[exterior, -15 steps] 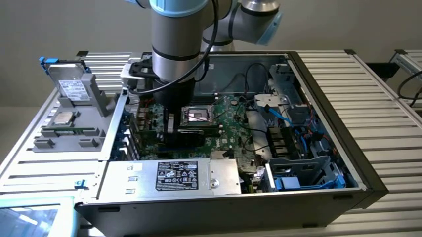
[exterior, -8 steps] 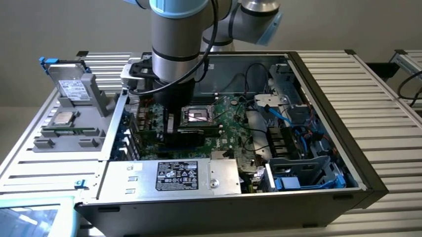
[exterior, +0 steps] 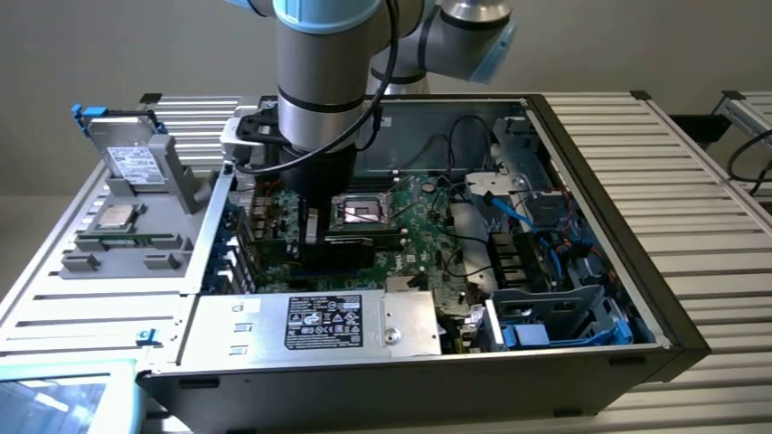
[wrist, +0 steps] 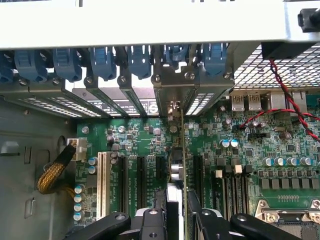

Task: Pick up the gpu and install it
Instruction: 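Insert the gpu into the slot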

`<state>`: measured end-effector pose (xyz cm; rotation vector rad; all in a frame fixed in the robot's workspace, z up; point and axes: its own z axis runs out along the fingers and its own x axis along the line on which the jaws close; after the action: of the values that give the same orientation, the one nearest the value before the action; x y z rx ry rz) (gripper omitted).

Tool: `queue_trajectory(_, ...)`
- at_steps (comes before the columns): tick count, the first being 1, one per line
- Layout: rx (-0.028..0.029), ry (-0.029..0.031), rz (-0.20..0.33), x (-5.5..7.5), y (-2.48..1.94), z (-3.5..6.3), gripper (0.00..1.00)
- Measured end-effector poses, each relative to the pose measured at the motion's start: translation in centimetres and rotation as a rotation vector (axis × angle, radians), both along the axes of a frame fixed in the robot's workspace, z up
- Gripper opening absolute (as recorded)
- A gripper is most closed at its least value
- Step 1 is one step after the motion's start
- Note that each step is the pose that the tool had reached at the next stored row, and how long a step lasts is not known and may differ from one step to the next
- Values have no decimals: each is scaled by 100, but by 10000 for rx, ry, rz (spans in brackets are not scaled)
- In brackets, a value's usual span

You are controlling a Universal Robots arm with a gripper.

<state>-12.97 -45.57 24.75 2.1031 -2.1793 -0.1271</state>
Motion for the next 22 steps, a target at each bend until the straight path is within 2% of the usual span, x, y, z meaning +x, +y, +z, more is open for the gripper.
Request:
queue_trajectory(11,0,0,-16,0,1,0,28)
queue_trajectory(15,17,1,-41,-10,3,13,28)
queue_trajectory(22,8,12,-49,-30,-7,30,28)
